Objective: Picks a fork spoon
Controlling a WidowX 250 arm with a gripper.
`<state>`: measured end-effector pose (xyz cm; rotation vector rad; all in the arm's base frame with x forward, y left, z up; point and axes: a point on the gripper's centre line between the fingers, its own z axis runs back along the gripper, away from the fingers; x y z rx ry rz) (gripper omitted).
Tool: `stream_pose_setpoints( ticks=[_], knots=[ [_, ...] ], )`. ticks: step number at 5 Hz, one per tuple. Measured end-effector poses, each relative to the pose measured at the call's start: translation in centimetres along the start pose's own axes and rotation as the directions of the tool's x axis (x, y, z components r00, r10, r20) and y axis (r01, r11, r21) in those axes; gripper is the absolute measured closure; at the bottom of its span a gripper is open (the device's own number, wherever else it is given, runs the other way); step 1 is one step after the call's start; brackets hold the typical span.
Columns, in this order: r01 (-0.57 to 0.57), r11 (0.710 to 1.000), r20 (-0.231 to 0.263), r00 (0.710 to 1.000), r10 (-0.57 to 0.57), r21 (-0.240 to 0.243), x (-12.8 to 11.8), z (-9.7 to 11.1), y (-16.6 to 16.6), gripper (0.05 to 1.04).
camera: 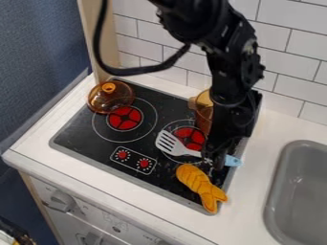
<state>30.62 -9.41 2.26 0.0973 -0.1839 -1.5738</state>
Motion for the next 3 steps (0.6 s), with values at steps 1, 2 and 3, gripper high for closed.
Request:
stream_pose_setpoints(
  ticks=[1, 2, 3],
  knots=[
    [0.018, 1.000, -0.007, 1.000, -0.018, -0.025, 0.1, -1.4, 0.1, 0.084],
    [0.032, 0.999, -0.008, 0.999, -0.032, -0.034, 0.2, -2.3, 0.2, 0.084],
    [0.036, 0.998, -0.014, 0.999, -0.037, -0.058, 0.3, -3.7, 0.3, 0.133]
  ],
)
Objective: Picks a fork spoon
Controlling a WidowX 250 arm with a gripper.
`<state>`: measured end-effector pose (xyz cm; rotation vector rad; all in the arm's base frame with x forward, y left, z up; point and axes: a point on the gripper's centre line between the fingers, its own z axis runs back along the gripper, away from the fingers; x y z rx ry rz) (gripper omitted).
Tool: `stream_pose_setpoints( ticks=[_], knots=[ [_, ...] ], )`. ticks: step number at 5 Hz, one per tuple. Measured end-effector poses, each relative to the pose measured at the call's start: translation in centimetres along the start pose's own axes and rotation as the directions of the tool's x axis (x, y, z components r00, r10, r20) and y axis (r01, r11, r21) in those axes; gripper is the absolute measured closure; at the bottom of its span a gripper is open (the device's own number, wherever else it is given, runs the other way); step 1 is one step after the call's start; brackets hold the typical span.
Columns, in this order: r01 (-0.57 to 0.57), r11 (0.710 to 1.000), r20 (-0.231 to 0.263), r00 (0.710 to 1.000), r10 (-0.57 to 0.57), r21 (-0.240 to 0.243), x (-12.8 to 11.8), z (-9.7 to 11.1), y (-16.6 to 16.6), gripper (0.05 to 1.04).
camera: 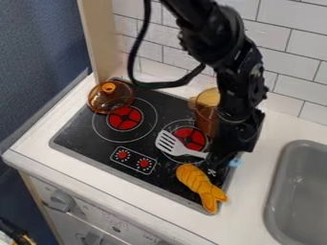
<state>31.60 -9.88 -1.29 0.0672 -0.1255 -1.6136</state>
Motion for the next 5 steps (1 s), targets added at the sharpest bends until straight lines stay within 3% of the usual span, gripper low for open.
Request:
stream_pose_setpoints(
  ticks=[2, 4, 5],
  knots=[
    [0.014, 1.000, 0.005, 1.000, -0.014, 0.015, 0.1, -0.1, 0.3, 0.707],
    [0.050, 0.999, 0.005, 0.999, -0.050, 0.016, 0.0, 0.4, -0.2, 0.750],
    [0.098, 0.992, -0.009, 0.995, -0.097, 0.083, 0.6, 3.4, -0.1, 0.750]
  ],
)
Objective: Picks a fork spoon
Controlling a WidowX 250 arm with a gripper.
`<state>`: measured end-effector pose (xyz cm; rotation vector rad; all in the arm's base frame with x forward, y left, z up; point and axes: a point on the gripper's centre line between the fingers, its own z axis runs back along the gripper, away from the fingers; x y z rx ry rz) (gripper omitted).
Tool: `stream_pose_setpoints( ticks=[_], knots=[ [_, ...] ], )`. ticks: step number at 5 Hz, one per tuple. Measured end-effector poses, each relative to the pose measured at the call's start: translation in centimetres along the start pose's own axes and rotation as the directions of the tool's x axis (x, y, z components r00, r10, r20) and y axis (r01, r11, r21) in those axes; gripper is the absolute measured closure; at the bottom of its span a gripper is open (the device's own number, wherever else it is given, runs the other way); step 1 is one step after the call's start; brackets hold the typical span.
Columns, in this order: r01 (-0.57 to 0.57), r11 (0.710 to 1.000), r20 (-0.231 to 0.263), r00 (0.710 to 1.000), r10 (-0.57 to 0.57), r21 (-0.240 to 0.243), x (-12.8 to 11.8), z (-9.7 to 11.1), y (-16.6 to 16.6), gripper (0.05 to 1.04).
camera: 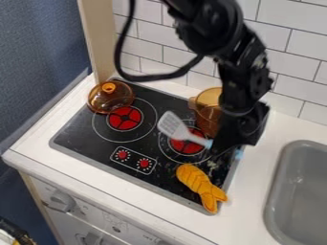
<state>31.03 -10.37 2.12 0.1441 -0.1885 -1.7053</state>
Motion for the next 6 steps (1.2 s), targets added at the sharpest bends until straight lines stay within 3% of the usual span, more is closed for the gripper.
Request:
stream_pose_setpoints(
  ticks=[1, 2, 3, 4, 5, 6],
  knots=[
    [0.042, 0.996, -0.013, 0.999, -0.041, 0.083, -0.4, 4.2, 0.2, 0.750],
    [0.069, 0.993, -0.027, 0.997, -0.067, 0.092, -3.0, 6.6, -0.9, 0.750],
    [0.126, 0.990, -0.070, 0.990, -0.121, 0.070, -7.0, 7.8, -2.0, 0.750],
    [0.199, 0.980, -0.083, 0.977, -0.196, 0.031, -10.4, 7.5, -3.3, 0.750],
    [0.332, 0.943, -0.084, 0.940, -0.330, 0.018, -11.7, 7.0, -3.8, 0.751],
    [0.446, 0.894, -0.065, 0.891, -0.449, -0.051, -13.8, 5.6, -4.9, 0.750]
  ],
)
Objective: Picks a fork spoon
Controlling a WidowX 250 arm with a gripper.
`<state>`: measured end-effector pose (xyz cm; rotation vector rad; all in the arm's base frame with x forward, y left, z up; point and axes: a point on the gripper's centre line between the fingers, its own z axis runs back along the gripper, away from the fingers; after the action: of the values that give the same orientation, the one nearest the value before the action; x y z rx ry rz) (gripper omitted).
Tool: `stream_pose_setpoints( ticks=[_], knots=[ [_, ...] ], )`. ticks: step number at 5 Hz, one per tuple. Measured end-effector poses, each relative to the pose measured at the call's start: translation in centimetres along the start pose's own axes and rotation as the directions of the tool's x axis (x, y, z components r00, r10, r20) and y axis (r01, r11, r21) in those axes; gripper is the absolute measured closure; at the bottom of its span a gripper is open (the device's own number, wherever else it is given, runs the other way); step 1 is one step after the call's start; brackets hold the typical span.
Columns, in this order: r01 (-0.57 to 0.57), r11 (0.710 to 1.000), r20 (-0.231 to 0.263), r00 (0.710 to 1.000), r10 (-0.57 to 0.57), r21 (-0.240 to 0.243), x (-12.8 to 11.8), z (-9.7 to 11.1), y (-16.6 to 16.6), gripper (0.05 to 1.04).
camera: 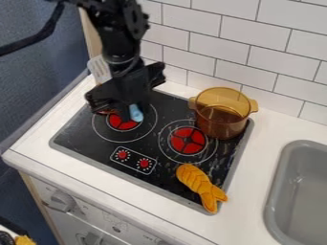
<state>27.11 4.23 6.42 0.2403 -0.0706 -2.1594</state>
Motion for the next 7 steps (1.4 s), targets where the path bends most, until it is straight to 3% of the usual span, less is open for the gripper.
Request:
stream_pose_setpoints(
  ticks=[1, 2, 3, 4, 5, 6, 7],
  knots=[
    [0.140, 0.987, 0.007, 0.990, -0.140, -0.083, -0.8, -2.4, -1.4, 0.750],
    [0.297, 0.948, 0.022, 0.955, -0.297, -0.110, -1.0, -4.3, -2.0, 0.751],
    [0.470, 0.878, 0.055, 0.883, -0.466, -0.096, -0.3, -5.9, -2.4, 0.750],
    [0.572, 0.818, 0.114, 0.818, -0.564, -0.064, 0.5, -6.6, -2.5, 0.750],
    [0.601, 0.798, 0.141, 0.794, -0.591, -0.039, 0.2, -6.9, -2.5, 0.750],
    [0.611, 0.790, 0.150, 0.787, -0.598, -0.057, -0.3, -7.7, -2.6, 0.751],
    [0.598, 0.797, 0.149, 0.798, -0.584, -0.081, -1.0, -8.1, -2.4, 0.751]
  ],
)
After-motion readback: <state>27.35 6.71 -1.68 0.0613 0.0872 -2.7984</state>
